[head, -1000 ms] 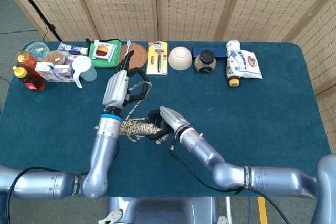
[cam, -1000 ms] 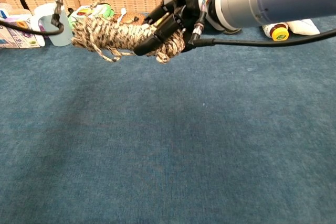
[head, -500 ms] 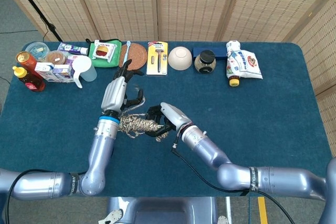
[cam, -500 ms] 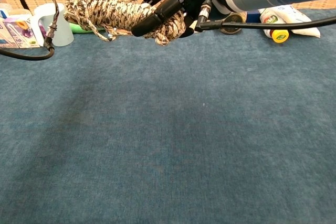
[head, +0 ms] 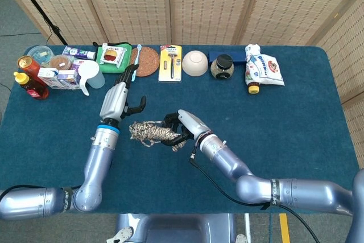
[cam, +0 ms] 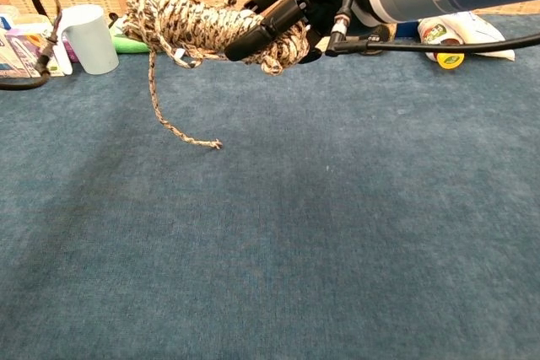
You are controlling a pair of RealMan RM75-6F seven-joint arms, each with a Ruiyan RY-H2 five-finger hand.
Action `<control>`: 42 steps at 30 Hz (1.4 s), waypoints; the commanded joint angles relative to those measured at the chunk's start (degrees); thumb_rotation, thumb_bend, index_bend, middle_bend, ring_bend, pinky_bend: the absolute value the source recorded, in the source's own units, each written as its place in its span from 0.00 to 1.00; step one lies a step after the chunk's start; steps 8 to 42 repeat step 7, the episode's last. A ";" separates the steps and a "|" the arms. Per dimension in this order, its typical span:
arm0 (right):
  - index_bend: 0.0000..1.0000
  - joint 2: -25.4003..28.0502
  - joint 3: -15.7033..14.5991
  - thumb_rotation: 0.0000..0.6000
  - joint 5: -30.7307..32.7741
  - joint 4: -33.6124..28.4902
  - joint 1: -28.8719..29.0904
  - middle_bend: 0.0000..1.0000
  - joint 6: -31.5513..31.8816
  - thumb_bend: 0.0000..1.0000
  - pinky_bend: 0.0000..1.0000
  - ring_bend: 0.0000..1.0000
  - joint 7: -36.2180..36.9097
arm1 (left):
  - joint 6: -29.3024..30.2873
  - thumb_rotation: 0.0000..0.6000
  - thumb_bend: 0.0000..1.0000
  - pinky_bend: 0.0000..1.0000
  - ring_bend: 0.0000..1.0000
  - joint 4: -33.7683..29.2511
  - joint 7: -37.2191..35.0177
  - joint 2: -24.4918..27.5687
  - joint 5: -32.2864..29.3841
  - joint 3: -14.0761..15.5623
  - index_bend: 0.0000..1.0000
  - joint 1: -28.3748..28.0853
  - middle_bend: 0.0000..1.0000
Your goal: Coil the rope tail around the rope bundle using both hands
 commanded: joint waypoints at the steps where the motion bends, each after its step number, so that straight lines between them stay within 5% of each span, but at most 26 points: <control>1: 0.66 0.25 -0.25 1.00 -0.10 0.12 0.12 0.64 -0.08 0.66 0.86 0.57 0.34 | -0.31 1.00 0.45 0.00 0.00 -1.53 0.40 2.05 0.35 0.17 0.00 0.83 0.00; 7: 0.66 1.30 -0.55 1.00 -0.28 0.04 0.28 0.64 0.34 0.66 0.86 0.57 1.12 | 2.09 1.00 0.45 0.00 0.00 -6.93 6.20 8.77 -1.18 0.06 0.00 1.75 0.00; 42: 0.66 1.30 -0.55 1.00 -0.28 0.04 0.28 0.64 0.34 0.66 0.86 0.57 1.12 | 2.09 1.00 0.45 0.00 0.00 -6.93 6.20 8.77 -1.18 0.06 0.00 1.75 0.00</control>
